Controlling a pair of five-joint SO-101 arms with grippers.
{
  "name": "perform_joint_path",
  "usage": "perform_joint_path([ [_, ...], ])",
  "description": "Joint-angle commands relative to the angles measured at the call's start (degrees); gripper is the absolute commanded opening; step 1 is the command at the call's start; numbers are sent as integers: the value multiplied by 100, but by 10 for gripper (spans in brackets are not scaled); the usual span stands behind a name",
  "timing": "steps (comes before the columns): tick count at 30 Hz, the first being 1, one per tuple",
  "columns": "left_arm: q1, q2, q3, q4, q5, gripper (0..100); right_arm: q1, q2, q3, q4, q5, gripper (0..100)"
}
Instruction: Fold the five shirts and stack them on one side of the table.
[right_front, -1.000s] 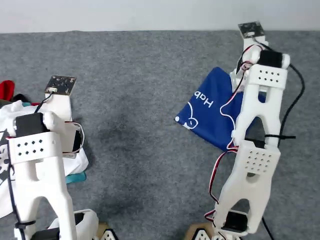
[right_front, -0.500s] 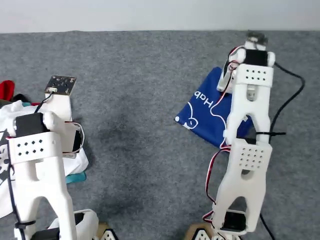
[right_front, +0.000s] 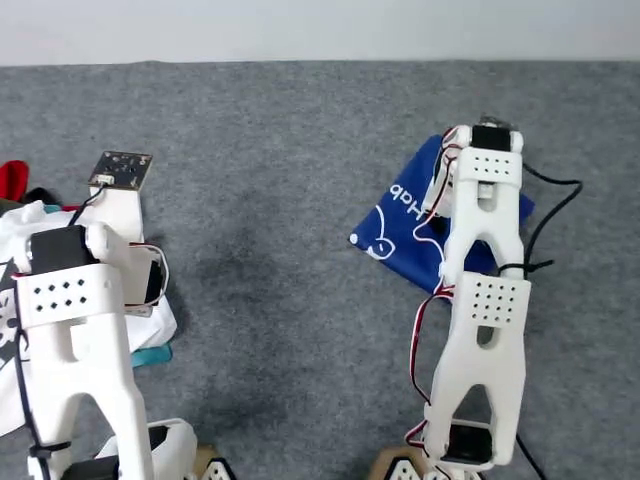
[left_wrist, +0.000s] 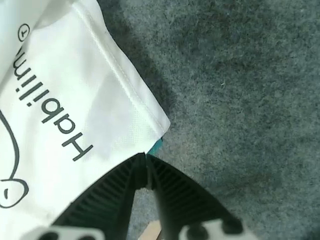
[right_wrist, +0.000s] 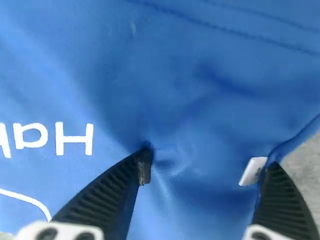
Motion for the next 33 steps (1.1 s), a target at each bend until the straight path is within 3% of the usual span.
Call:
perform_joint_path([
  [1, 26, -167, -40, 132, 18, 5, 4, 277, 35, 180, -141, 342],
  [5, 26, -167, -40, 132, 18, 5, 4, 338, 35, 198, -114, 159],
  [8, 26, -167, -40, 132, 18, 5, -13, 303, 35, 163, 703, 4],
  [15, 26, -167, -40, 132, 18, 5, 444, 22, 53, 251, 1336, 10],
  [28, 26, -167, -40, 132, 9, 5, 2273, -1657, 70, 251, 5398, 10],
  [33, 26, -167, -40, 132, 9, 5, 3020, -1499, 62, 233, 6338, 10],
])
